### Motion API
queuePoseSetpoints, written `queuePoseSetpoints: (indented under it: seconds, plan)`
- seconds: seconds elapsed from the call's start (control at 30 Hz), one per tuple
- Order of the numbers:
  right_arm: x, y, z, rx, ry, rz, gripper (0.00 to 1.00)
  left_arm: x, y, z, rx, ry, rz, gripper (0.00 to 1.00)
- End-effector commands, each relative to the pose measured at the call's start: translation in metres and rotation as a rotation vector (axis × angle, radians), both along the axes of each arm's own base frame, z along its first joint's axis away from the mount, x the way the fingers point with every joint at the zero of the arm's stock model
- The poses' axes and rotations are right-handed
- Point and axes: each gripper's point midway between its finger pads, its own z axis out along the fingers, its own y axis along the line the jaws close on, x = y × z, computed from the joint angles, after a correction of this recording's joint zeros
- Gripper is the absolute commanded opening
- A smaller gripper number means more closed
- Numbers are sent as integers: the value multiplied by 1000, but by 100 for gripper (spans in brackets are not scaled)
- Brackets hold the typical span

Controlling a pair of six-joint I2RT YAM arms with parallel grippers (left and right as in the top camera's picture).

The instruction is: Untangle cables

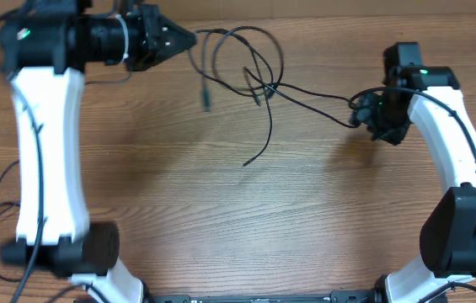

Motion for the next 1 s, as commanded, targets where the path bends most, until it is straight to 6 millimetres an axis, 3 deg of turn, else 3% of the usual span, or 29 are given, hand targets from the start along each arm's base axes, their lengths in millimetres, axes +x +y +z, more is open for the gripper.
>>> queuePoseSetpoints:
  seconds: [0.0, 0.2, 0.5, 0.63, 0.8, 0.97]
  plan:
    - [-13, -41, -4, -62, 51, -40, 66, -9, 71, 22, 383, -162, 347, 4]
    - [-41, -74, -6, -4, 139, -145, 66, -28, 113, 17, 581, -124, 504, 4]
    - [-45, -75, -5, 95, 135, -141, 66, -35, 109, 6, 668, -139, 397, 4]
    - [-46, -82, -5, 95, 137, -176, 66, -37, 120, 2, 731, -129, 424, 4]
    - [-55, -106, -5, 104, 141, -270, 66, -40, 149, -1, 859, -92, 532, 4]
    - [-68, -137, -5, 119, 141, -374, 66, -49, 186, -1, 944, 4, 769, 4]
